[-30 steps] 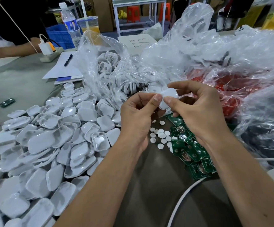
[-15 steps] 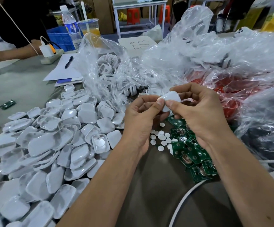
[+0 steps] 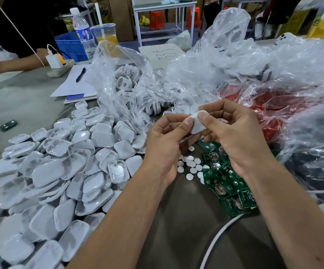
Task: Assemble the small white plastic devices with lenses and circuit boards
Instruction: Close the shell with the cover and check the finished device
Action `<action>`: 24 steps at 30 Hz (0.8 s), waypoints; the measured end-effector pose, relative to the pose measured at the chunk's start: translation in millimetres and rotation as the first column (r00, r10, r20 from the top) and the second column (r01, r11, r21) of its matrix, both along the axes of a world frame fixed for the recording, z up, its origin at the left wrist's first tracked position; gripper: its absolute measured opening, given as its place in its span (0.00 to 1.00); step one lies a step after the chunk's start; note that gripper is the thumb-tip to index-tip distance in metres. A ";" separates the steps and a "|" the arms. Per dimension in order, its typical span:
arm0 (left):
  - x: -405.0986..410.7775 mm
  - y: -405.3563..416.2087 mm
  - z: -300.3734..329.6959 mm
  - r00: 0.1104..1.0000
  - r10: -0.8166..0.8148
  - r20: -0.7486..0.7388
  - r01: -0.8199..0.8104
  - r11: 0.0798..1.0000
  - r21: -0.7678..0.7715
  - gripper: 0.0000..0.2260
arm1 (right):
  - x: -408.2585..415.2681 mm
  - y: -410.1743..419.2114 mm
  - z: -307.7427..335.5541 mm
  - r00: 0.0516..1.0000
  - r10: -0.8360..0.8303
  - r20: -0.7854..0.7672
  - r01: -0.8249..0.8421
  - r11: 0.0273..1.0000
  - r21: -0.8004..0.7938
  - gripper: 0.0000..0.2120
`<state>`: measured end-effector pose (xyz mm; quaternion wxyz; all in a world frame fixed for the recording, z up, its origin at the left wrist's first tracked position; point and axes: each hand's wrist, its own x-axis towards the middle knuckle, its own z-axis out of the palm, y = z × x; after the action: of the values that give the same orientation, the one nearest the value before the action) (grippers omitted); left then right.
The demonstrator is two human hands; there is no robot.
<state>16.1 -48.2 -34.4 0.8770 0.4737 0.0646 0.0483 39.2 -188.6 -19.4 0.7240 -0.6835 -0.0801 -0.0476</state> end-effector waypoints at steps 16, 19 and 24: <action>0.4 0.6 -0.6 0.995 0.015 0.102 -0.024 0.996 0.081 0.05 | -1.9 0.4 3.9 0.990 0.132 -0.046 -0.124 0.981 0.152 0.05; 2.0 0.3 -1.5 0.992 0.065 0.105 -0.074 0.993 0.088 0.03 | -1.9 0.9 3.6 0.991 0.130 -0.037 -0.123 0.982 0.145 0.08; 2.5 5.9 -3.7 0.991 0.060 0.120 -0.080 0.982 0.173 0.07 | -1.3 2.8 1.9 0.998 0.065 0.021 -0.066 0.997 0.045 0.11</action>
<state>18.6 -42.2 -38.1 0.8313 0.5438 0.0264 0.1117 38.0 -185.8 -17.5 0.7397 -0.6634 -0.1085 -0.0323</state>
